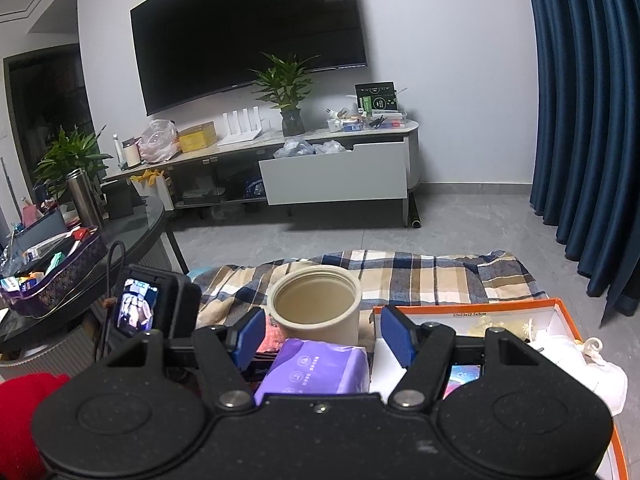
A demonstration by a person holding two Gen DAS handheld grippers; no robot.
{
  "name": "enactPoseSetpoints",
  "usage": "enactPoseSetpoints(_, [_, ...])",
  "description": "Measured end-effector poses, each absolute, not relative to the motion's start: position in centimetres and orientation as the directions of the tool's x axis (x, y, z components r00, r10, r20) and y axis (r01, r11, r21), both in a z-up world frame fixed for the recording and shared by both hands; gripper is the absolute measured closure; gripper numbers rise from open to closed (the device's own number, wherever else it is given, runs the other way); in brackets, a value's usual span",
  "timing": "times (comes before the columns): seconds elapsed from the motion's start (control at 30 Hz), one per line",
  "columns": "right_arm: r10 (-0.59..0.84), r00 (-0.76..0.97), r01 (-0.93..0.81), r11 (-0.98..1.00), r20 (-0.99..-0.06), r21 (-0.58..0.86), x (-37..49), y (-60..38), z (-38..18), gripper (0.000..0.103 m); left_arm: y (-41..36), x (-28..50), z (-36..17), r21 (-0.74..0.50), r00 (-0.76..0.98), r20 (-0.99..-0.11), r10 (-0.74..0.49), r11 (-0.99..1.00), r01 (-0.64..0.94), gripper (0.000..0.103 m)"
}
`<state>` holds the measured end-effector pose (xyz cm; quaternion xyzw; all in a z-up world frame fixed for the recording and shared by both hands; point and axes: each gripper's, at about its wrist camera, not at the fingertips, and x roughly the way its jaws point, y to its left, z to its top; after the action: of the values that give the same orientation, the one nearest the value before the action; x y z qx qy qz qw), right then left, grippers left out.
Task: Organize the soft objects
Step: 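Grasp the pink plush toy with the left tool, then grasp the green-and-yellow sponge with the right tool while the left tool lifts the plush toy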
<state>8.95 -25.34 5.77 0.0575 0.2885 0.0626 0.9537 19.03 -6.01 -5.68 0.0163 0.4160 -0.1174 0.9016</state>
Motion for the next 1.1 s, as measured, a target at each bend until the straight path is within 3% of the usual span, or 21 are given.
enactPoseSetpoints(0.37, [0.187,0.813,-0.131,0.982,-0.552,0.140,8.5,-22.4,5.7,0.026,-4.8,15.0,-1.3,-0.081,0.718,-0.665,-0.204,0.976,0.202,0.059])
enactPoseSetpoints(0.9, [0.301,0.676,-0.266,0.951,-0.673,0.158,10.8,-10.8,-0.1,0.026,6.3,7.4,2.5,-0.056,0.762,-0.648,0.009,0.997,-0.059,0.059])
enactPoseSetpoints(1.1, [0.299,0.626,-0.214,0.954,-0.720,0.210,12.0,-8.1,-2.4,0.023,8.7,6.4,2.2,-0.069,0.754,-0.655,0.041,0.991,-0.114,0.059])
